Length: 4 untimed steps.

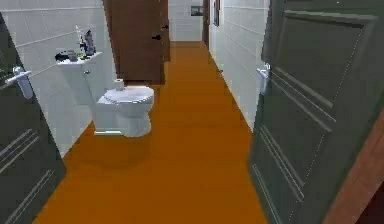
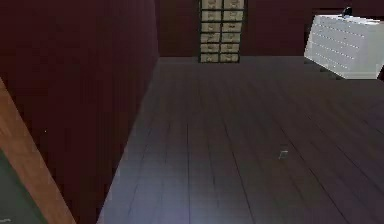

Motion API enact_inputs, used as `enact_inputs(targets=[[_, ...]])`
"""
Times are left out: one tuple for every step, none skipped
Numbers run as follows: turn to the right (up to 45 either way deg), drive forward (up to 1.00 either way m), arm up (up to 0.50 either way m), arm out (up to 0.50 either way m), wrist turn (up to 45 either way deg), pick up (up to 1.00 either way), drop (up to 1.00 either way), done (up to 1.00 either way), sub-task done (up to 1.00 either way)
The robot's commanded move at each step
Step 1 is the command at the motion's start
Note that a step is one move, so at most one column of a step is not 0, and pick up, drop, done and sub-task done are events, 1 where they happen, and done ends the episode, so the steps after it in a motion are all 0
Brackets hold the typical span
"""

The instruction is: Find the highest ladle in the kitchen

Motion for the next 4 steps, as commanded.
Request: enact_inputs(targets=[[0.0, 1.00, 0.00, 0.00, 0.0, 0.00, 0.00, 0.00, 0.00], [18.0, 0.00, 0.00, 0.00, 0.0, 0.00, 0.00, 0.00, 0.00], [0.0, 0.05, 0.00, 0.00, 0.0, 0.00, 0.00, 0.00, 0.00], [-18.0, 0.00, 0.00, 0.00, 0.0, 0.00, 0.00, 0.00, 0.00]])
